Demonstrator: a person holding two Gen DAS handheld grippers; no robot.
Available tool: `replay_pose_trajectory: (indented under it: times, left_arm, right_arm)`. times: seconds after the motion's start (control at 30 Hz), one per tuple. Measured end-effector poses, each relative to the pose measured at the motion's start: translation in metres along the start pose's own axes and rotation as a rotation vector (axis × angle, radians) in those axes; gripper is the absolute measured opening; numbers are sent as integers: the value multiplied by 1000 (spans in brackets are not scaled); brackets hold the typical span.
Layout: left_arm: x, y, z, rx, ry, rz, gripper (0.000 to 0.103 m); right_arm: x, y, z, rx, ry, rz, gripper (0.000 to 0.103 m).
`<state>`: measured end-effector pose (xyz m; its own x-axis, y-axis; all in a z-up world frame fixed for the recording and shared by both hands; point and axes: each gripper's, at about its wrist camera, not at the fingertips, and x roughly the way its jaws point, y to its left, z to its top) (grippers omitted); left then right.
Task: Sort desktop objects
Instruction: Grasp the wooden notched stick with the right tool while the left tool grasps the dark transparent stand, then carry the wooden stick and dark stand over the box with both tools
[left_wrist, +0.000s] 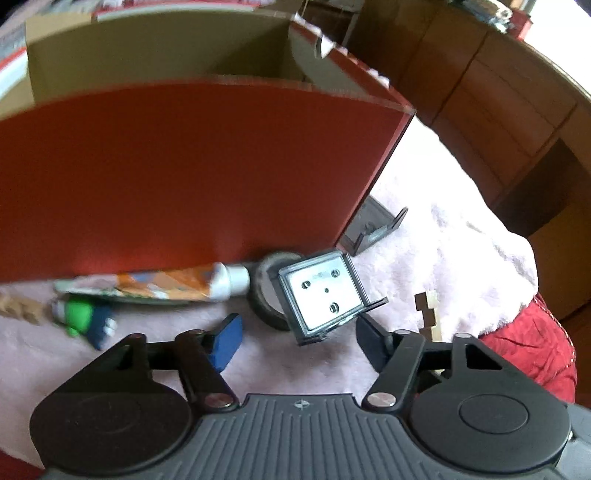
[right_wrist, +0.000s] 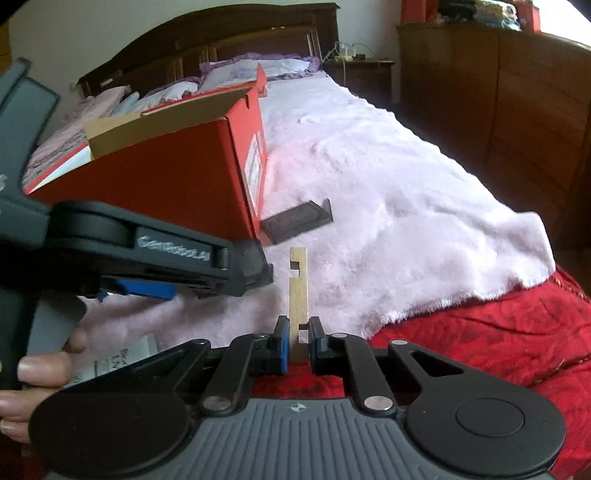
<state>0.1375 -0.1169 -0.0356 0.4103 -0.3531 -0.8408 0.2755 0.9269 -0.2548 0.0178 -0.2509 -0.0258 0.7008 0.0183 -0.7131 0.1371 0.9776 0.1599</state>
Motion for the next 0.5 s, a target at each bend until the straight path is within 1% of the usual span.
replay_pose_trajectory:
  times: [0.07, 0.1, 0.13, 0.17, 0.2, 0.5]
  left_arm:
    - [2, -2, -1, 10, -1, 3, 57]
    - [1, -3, -3, 20, 0, 2, 52]
    - [1, -4, -5, 31, 1, 1, 42]
    - [0, -5, -7, 41, 1, 1, 34]
    - [-1, -5, -10, 47, 5, -6, 18]
    - [-17, -7, -19, 70, -27, -7, 18]
  right_arm:
    - [4, 0, -3, 15, 16, 7, 12]
    - [4, -1, -4, 19, 21, 9, 12]
    - [4, -3, -6, 21, 24, 11, 12]
    - [4, -4, -8, 20, 25, 12, 12]
    - [5, -5, -9, 19, 25, 13, 12]
    - [6, -5, -14, 20, 12, 17, 12]
